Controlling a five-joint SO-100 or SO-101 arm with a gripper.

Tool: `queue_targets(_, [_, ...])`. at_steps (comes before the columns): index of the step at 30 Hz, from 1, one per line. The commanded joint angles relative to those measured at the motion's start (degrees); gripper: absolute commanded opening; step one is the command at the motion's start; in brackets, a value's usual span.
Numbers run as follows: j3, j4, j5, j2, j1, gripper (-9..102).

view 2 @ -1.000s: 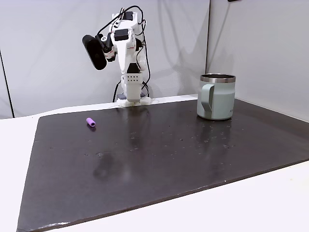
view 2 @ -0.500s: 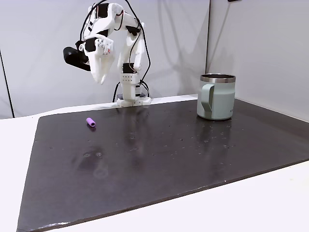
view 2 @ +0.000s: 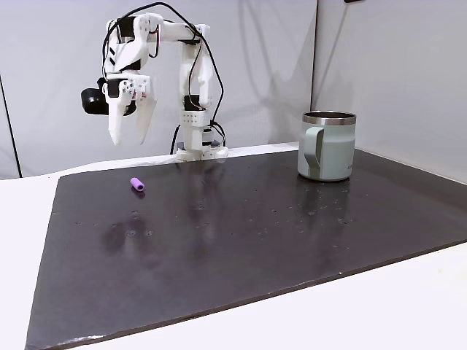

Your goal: Grasp a pengrip and put it in the cup.

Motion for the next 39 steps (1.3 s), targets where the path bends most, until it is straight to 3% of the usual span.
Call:
queue_targets(1, [-4.0,0.9,-0.4,-2.7,0.2,32])
queue_targets(15, [-15.6,0.8,-0.9,-22.5,-1.3,33])
queue_targets(26, [-15.6,-0.3,-1.2,-26.4,-4.3,34])
queue_targets(39, [-14.9,-0.7,-2.3,-30.2,-3.8,21])
